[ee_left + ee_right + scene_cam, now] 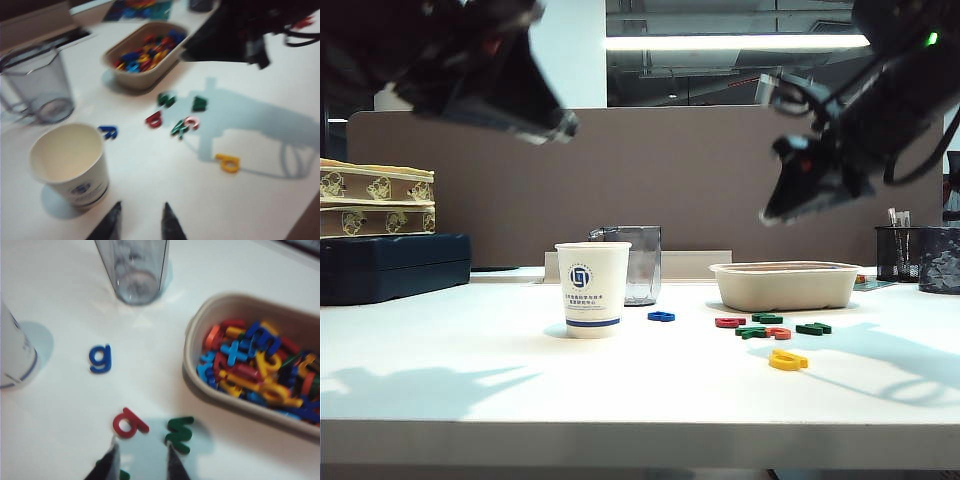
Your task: Pick up the letter "c" and put it in the paper cup.
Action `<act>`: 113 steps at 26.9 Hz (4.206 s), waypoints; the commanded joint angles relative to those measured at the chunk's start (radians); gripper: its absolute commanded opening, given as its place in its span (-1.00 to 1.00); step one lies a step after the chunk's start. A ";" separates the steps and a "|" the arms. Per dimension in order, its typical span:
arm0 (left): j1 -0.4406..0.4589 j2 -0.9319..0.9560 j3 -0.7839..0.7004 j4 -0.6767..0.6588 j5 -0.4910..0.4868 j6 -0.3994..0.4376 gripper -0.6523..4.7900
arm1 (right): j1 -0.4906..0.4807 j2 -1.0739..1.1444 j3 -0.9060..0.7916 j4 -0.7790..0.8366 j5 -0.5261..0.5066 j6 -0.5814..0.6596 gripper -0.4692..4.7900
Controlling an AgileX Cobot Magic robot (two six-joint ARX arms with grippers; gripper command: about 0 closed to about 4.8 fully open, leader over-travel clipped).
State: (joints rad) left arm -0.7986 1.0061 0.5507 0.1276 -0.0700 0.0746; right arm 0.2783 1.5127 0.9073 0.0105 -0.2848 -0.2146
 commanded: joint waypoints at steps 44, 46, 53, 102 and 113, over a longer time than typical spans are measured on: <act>0.000 -0.133 0.009 -0.069 -0.092 0.004 -0.44 | 0.002 0.024 -0.051 -0.201 -0.002 -0.003 0.00; 0.000 -0.133 0.009 -0.069 -0.092 0.004 -0.44 | 0.002 0.036 -0.051 -0.189 -0.001 -0.003 0.00; 0.000 -0.133 0.009 -0.071 -0.092 0.004 -0.44 | 0.002 0.045 -0.095 0.079 0.074 -0.003 0.04; 0.000 -0.133 0.008 -0.105 -0.095 0.004 -0.44 | 0.061 0.060 -0.266 0.189 0.099 0.006 0.14; -0.001 -0.133 0.008 -0.105 -0.095 0.004 -0.44 | 0.061 0.079 -0.265 0.181 0.099 0.006 0.14</act>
State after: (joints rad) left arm -0.7986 0.8749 0.5529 0.0174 -0.1616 0.0776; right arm 0.3382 1.5917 0.6399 0.1852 -0.1833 -0.2108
